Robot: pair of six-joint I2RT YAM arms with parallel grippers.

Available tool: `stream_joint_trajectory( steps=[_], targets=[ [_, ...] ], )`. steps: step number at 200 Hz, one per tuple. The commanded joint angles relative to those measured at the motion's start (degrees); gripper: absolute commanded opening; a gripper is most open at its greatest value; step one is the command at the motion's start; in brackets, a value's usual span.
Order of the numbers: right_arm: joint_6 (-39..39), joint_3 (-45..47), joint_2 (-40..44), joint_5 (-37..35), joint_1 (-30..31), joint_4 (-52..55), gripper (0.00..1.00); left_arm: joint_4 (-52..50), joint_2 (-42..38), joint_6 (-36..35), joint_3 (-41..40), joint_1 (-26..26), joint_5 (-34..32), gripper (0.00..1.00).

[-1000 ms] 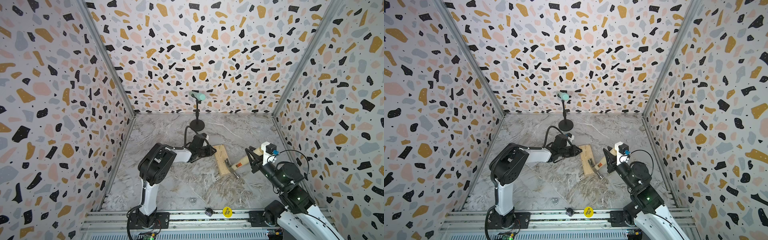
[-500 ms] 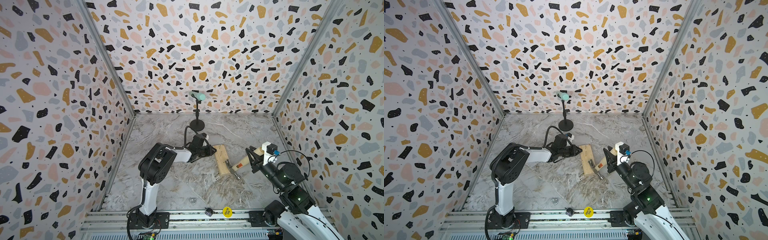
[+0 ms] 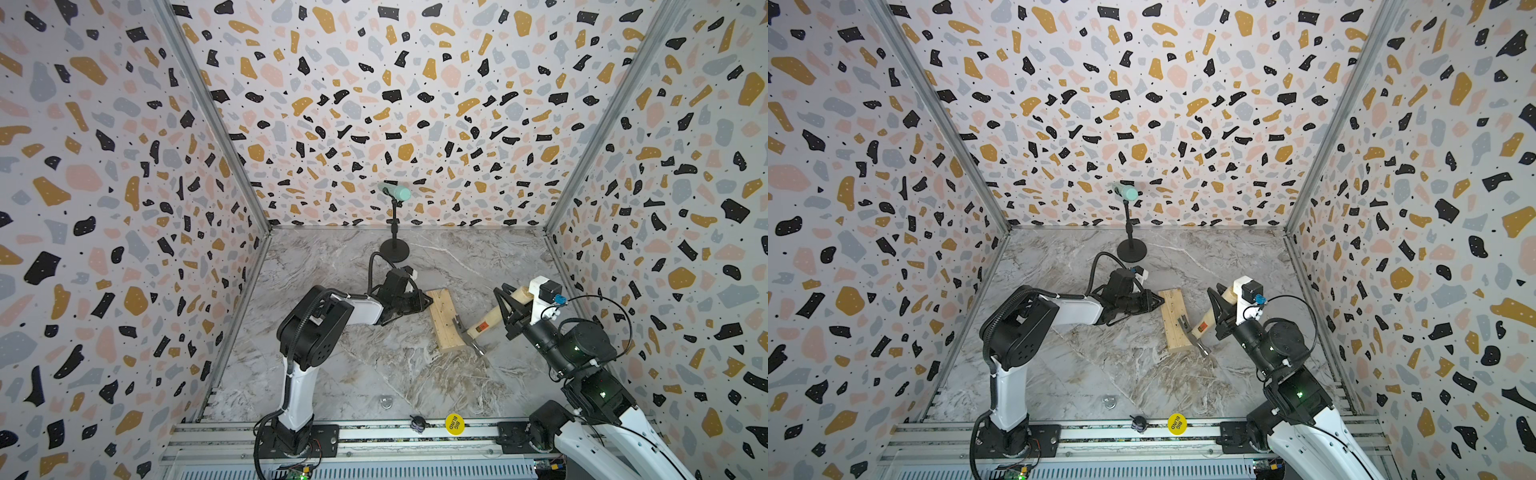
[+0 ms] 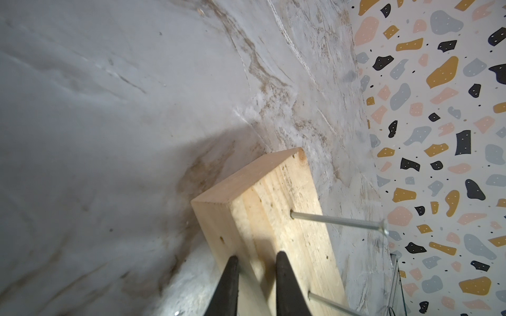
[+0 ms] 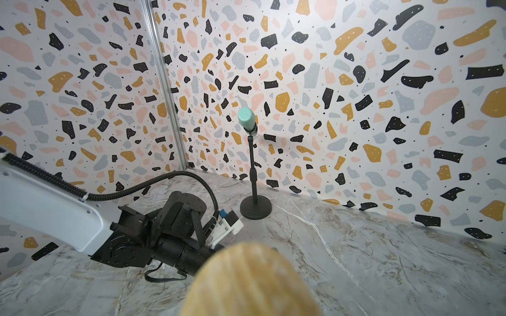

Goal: Use a claw hammer to pull out a nail
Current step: Remove the nail from the mounting plate.

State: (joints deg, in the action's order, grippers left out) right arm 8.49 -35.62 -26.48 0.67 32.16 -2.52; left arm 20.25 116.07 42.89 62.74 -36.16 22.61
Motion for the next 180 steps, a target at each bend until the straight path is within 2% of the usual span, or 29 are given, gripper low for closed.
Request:
stream_joint_trajectory(
  steps=[1, 180],
  targets=[
    [0.1, -5.5, 0.5, 0.6, 0.2, -10.0, 0.00, -8.0, 2.2, -0.7, -2.3, 0.0, -1.4, 0.19],
    [1.6, -13.9, -8.3, 3.7, 0.2, -7.7, 0.00, -13.8, -9.6, -5.2, 0.1, -0.1, 0.1, 0.31]
  ],
)
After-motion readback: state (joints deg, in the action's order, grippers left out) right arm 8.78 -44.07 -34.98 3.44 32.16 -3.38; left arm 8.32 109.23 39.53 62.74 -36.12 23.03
